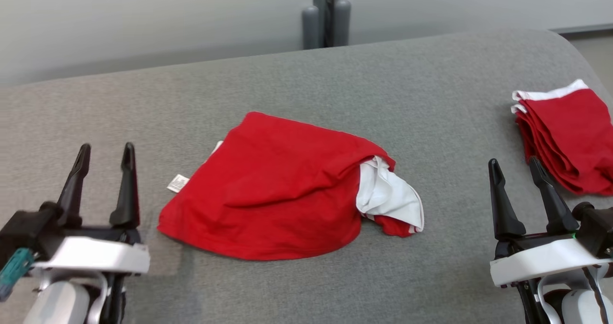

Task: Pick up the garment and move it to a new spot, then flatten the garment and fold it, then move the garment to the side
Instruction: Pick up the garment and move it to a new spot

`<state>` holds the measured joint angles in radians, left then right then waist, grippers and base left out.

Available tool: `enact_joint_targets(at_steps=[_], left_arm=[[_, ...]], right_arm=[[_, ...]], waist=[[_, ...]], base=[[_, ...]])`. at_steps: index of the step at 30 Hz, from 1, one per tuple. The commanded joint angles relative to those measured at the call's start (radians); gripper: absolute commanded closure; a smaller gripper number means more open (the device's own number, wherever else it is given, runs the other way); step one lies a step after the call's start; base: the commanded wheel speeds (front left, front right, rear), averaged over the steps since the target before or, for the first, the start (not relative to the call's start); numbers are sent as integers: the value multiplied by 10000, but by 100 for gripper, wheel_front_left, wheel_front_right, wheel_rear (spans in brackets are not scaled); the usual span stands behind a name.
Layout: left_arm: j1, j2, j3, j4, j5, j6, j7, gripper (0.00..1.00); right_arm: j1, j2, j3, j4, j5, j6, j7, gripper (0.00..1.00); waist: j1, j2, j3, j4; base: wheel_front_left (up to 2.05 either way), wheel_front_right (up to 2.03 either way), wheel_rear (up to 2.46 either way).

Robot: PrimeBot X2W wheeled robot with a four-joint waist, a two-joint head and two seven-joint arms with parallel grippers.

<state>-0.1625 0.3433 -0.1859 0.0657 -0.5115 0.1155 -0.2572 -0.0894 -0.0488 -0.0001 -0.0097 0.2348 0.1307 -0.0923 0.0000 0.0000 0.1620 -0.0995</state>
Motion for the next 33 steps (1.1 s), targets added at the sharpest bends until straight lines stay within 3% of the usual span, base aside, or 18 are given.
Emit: enact_joint_targets(at_steps=[1, 8, 20, 33], left_arm=[[213, 170, 173, -90, -97, 4, -41, 0], [1348, 538, 699, -706, -143, 87, -40, 0], [2638, 541, 321, -1413, -63, 359, 415, 0], [2977, 651, 168, -1827, -39, 591, 801, 0]], right_arm=[[139, -51, -54, -25, -71, 1, 46, 0], [438, -98, -80, -109, -198, 1, 312, 0], [1320, -172, -174, -476, -361, 1, 777, 0], [1947, -77, -453, -1187, -431, 1, 1108, 0]], waist=[[0, 0, -204, 227], [0, 0, -698, 576], [0, 0, -1645, 722], [0, 0, -1805, 653]], base=[[0, 0, 0], [0, 0, 0], [0, 0, 0], [0, 0, 0]])
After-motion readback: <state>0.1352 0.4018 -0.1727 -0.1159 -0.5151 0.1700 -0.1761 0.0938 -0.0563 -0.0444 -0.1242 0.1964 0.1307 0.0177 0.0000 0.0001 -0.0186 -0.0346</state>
